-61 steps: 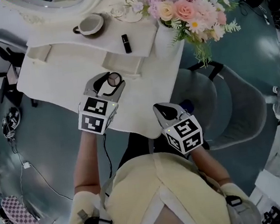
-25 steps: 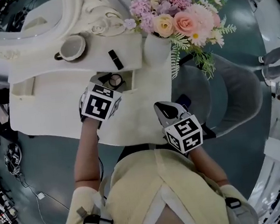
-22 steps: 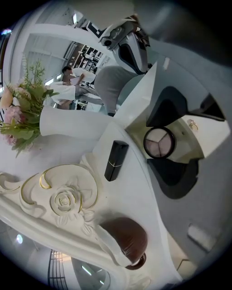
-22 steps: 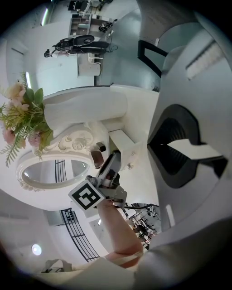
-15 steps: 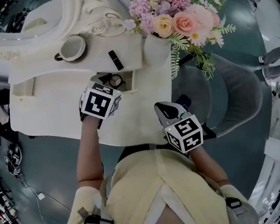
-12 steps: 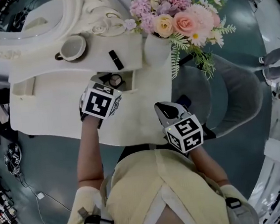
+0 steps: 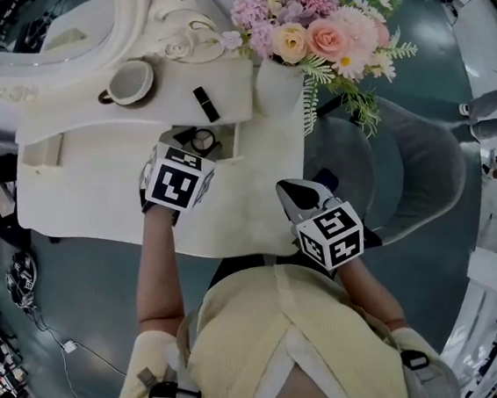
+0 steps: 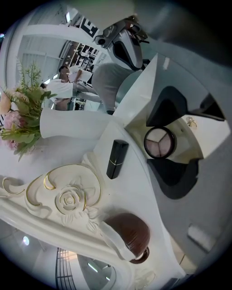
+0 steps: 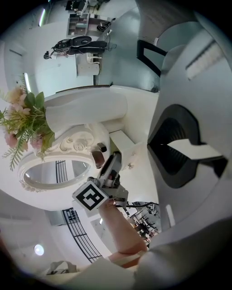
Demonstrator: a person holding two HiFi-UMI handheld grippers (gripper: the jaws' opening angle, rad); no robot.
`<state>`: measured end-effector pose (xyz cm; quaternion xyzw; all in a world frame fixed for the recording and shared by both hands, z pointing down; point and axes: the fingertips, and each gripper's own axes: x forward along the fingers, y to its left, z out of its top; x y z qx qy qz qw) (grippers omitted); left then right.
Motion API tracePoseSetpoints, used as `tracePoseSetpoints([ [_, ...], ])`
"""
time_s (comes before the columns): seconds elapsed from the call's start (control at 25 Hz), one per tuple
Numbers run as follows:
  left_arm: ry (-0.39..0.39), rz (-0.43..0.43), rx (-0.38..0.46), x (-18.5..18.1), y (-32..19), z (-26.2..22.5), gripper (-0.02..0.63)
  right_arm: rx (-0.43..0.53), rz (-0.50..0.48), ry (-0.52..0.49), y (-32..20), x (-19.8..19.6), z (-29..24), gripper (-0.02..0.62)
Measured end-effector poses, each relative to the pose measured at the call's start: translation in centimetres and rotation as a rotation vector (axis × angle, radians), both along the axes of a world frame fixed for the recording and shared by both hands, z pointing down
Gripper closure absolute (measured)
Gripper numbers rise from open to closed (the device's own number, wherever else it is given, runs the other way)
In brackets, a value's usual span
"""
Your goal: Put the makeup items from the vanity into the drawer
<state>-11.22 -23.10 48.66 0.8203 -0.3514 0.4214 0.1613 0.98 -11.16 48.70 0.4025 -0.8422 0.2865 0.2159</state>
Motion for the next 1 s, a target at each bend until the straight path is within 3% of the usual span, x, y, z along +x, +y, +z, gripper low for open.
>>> tracePoseSetpoints([
  [0.64, 0.006, 0.013, 0.048, 0.0, 0.4, -0.8, 0.356, 0.001, 0.0, -0.007, 0.6, 0.0, -0.2, 0.592],
  [1.0, 0.214, -0.124, 0.156, -0.4, 0.9, -5.0, 0.359, 0.016, -0.02, -0.003, 0.8, -0.1, -0.7, 0.592],
])
